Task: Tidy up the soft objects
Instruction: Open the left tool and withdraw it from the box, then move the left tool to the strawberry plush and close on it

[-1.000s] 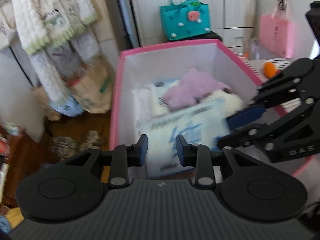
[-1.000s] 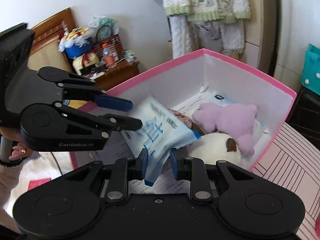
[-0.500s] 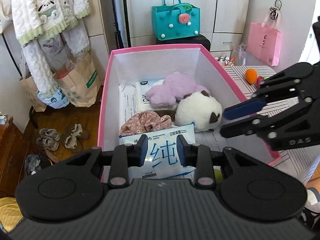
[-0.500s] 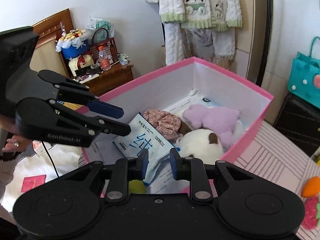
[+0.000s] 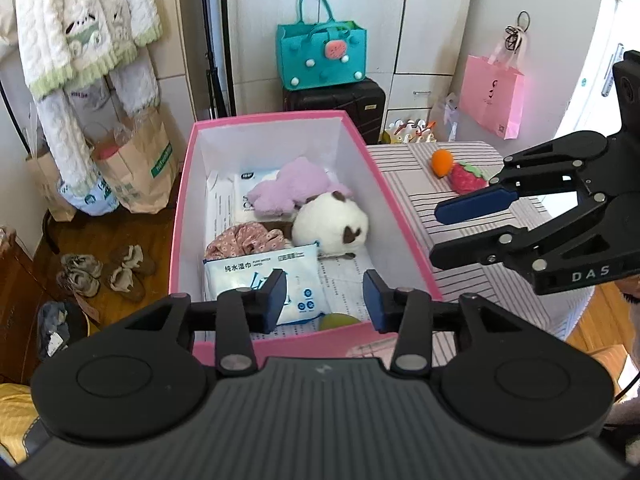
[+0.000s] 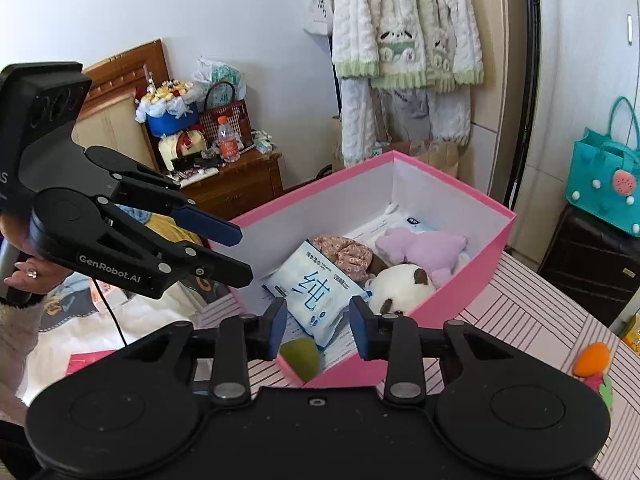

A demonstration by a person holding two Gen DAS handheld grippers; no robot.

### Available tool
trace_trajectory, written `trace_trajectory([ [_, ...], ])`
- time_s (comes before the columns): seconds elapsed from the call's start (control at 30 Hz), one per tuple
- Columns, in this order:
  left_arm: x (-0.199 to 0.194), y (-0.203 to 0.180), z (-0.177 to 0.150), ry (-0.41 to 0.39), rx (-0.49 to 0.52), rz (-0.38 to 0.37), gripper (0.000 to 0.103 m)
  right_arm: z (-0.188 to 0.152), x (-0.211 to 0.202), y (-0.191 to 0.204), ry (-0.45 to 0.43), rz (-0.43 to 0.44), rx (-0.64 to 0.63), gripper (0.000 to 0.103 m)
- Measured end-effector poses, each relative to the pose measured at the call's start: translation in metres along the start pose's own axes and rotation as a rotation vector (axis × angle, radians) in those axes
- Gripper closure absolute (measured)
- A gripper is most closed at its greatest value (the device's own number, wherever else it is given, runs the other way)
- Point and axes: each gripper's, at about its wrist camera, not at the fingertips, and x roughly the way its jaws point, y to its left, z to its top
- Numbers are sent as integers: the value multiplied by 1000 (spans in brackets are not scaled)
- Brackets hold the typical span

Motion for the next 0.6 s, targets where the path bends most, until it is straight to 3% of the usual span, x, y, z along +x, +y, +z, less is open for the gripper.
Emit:
trace_trajectory([
  [0.23,-26,-18,-2,-30,44,20,56,-9,-42,11,-42,-14,-13,55],
  [0.4,-40,-36,-10,-58,89,51,56,-23,-65,15,-57,36,-7,54],
  [0.6,-48,-58,-22,-42,115,20,54,-45,-90,17,-83,10,18,52],
])
